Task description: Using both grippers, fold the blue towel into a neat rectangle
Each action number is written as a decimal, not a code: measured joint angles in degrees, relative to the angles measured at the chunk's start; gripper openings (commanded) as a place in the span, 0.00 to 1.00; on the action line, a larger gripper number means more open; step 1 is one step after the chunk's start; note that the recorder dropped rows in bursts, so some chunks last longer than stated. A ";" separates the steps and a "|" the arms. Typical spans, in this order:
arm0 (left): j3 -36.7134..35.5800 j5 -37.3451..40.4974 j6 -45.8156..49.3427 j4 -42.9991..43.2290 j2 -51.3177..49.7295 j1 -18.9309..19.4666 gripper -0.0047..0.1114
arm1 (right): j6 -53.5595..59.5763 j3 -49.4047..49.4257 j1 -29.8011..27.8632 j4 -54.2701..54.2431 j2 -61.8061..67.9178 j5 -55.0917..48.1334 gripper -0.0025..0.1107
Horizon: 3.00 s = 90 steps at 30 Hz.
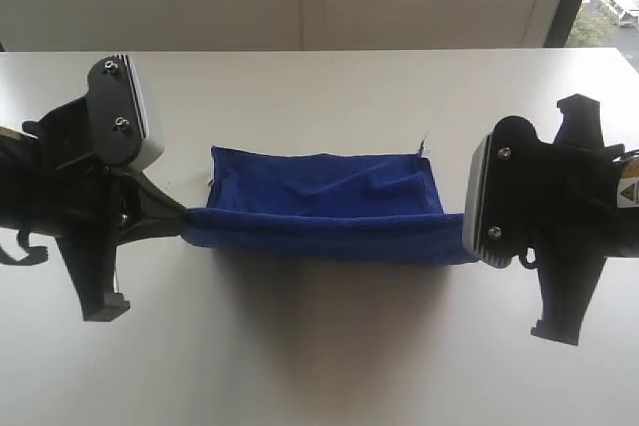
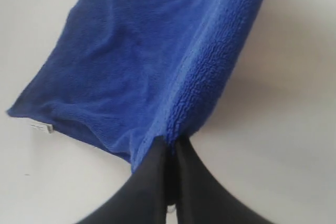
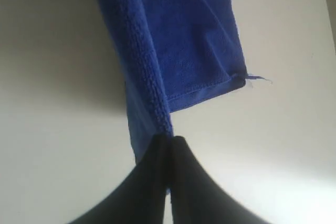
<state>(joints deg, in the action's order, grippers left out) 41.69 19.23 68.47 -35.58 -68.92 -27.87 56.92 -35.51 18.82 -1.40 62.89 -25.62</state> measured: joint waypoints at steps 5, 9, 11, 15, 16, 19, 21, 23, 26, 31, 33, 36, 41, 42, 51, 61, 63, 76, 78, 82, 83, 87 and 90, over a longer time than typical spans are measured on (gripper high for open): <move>-1.73 4.24 -1.71 0.63 2.62 0.00 0.04 | 0.00 0.41 3.08 0.00 -2.80 -2.21 0.02; -3.41 6.46 -3.41 0.67 4.12 0.00 0.04 | -0.22 2.15 4.72 0.00 -4.41 -4.28 0.02; -4.27 7.14 -3.53 0.76 4.60 0.00 0.04 | -0.20 3.07 5.22 0.00 -4.95 -4.50 0.02; -4.65 6.79 -3.71 0.76 4.76 0.00 0.04 | -0.24 3.23 5.35 0.12 -5.37 -3.56 0.02; -4.65 5.77 -3.80 0.76 4.76 0.00 0.04 | -0.34 3.23 5.35 0.12 -5.37 -2.97 0.02; -4.65 0.90 -3.93 0.88 4.86 0.00 0.04 | -1.33 3.38 5.35 1.40 -4.61 0.39 0.02; -4.65 -2.94 -4.01 0.88 4.86 0.00 0.04 | -3.64 3.38 5.45 3.42 -3.48 2.98 0.02; -4.65 -6.61 -4.15 0.88 4.61 0.00 0.04 | -6.00 3.38 5.45 5.76 -2.01 5.21 0.02; -4.65 -10.37 -4.15 0.88 3.14 0.00 0.04 | -8.55 3.38 5.45 8.54 0.54 7.98 0.02; -4.65 -15.85 -4.15 0.88 -3.23 0.00 0.04 | -12.96 3.10 5.45 12.11 4.85 11.76 0.02; -4.65 -17.63 -4.15 0.88 -5.50 0.00 0.04 | -13.72 2.43 5.45 12.98 6.71 12.71 0.02; -4.65 -19.85 -4.15 0.88 -8.50 0.00 0.04 | -14.41 1.17 5.05 13.52 9.33 14.46 0.02; -1.74 -21.36 -4.15 0.88 -12.43 0.00 0.04 | -14.53 -0.84 2.33 13.72 14.07 17.21 0.02; -0.80 -21.66 -4.15 0.88 -13.23 0.00 0.04 | -14.53 -1.29 1.79 13.72 15.04 17.75 0.02; 6.01 -24.10 -3.35 0.88 -22.02 0.00 0.04 | -15.11 -5.59 0.89 13.72 23.29 20.18 0.02; 10.77 -28.89 -3.35 0.88 -27.94 0.00 0.04 | -16.09 -10.00 -2.59 13.72 29.04 21.48 0.02; 11.76 -29.99 -3.26 0.88 -29.33 0.00 0.04 | -16.21 -10.69 -3.01 13.72 30.03 21.87 0.02; 14.87 -39.34 -4.64 0.88 -39.73 0.00 0.09 | -16.30 -13.53 -3.84 13.72 39.20 29.22 0.18; 14.91 -40.03 -4.75 0.88 -40.22 0.00 0.19 | -16.30 -13.53 -3.84 13.72 39.50 29.45 0.28; 15.00 -40.66 -4.86 1.07 -40.31 0.00 0.46 | -16.54 -13.58 -4.06 13.72 39.65 29.77 0.41; 15.00 -40.78 -4.99 1.39 -40.31 0.00 0.53 | -16.64 -13.58 -4.30 13.72 39.65 29.89 0.44; 15.00 -40.86 -4.99 2.00 -40.31 0.00 0.68 | -16.90 -13.58 -4.58 13.72 39.65 30.04 0.47; 15.00 -42.51 -4.99 2.11 -40.31 0.00 0.69 | -17.83 -13.58 -4.68 13.72 39.65 30.39 0.46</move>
<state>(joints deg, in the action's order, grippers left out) 56.69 -23.27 63.49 -33.47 -109.24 -27.87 39.10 -49.09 14.15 12.32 102.54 4.77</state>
